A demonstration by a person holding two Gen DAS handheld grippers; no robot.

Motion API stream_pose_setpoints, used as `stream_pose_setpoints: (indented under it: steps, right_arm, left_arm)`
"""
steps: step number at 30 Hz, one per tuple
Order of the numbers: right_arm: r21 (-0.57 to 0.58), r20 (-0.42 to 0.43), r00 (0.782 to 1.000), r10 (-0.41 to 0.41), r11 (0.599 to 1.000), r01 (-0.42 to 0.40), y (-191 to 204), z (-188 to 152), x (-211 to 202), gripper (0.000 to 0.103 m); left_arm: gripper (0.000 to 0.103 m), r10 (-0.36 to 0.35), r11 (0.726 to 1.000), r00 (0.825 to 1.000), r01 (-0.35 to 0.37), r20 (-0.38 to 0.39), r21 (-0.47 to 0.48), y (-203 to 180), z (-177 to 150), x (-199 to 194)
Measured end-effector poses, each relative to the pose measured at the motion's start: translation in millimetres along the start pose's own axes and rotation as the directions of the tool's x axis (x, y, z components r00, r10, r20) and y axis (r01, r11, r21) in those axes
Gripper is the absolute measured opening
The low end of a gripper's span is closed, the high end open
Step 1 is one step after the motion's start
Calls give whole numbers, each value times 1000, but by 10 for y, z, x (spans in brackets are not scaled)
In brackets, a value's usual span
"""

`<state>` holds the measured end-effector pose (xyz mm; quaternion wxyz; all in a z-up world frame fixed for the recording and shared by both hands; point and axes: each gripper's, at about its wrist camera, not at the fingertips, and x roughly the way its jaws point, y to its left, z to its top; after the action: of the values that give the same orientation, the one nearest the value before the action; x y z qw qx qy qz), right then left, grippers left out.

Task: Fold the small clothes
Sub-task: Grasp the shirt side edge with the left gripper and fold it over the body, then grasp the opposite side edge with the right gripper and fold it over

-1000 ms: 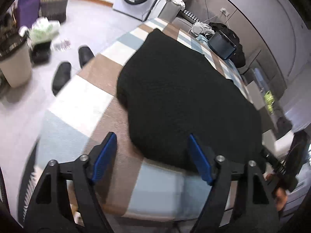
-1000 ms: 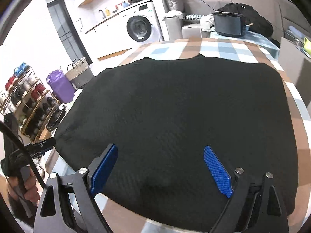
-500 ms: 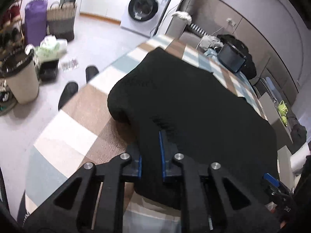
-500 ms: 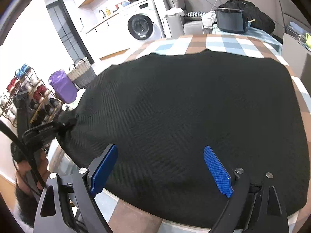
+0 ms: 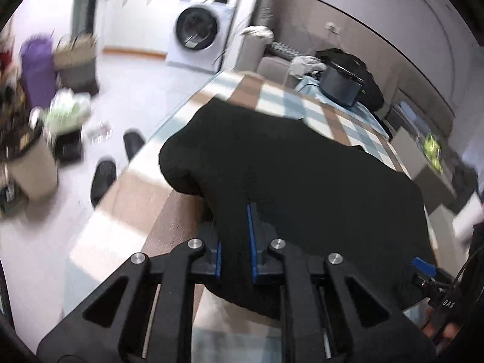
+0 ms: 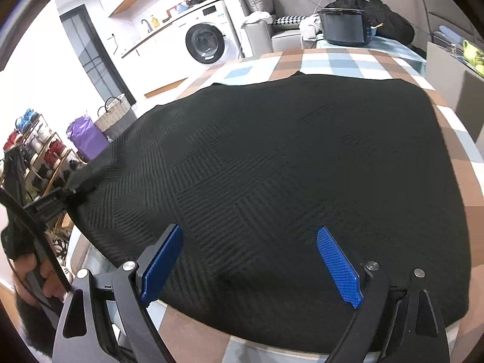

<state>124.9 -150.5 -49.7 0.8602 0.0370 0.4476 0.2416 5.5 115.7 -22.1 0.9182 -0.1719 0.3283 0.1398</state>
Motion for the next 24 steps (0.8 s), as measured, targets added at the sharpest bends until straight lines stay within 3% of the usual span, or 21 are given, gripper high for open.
stream_pose_setpoints:
  steps: [2, 5, 9, 12, 15, 17, 18, 20, 22, 24]
  right_arm:
    - [18, 14, 1000, -2, 1000, 2, -43, -7, -54, 92]
    - [42, 37, 999, -19, 999, 18, -126, -35, -174, 92]
    - [78, 59, 995, -80, 994, 75, -306, -97, -400, 92]
    - [128, 75, 990, -123, 985, 113, -465, -150, -558, 92]
    - [177, 83, 984, -157, 974, 140, -612, -200, -674, 92]
    - [198, 83, 983, -164, 969, 145, -673, -204, -710, 92]
    - [203, 84, 984, -156, 970, 136, -690, -194, -714, 92]
    - [203, 86, 989, -124, 974, 105, -684, -147, -691, 92]
    - [194, 86, 994, -68, 980, 51, -640, -59, -612, 92]
    - [190, 79, 997, 0, 982, -15, -587, 36, -499, 92]
  left_arm:
    - [10, -19, 996, 1000, 17, 25, 84, -220, 103, -45]
    - [9, -119, 969, 991, 105, 53, 222, -677, 203, -130]
    - [7, -299, 866, 954, 283, -27, 412, -1419, 81, -115]
    - [7, -389, 780, 901, 432, -190, 452, -1828, -157, 103]
    - [7, -475, 718, 806, 587, -353, 374, -1985, -366, 301]
    - [8, -493, 695, 781, 618, -383, 367, -2008, -436, 258]
    - [14, -495, 690, 783, 617, -376, 378, -2001, -439, 194]
    - [34, -489, 698, 794, 604, -360, 385, -1937, -407, 107]
    - [58, -484, 724, 816, 577, -316, 378, -1774, -351, 24]
    - [64, -462, 759, 844, 535, -272, 371, -1555, -274, -65]
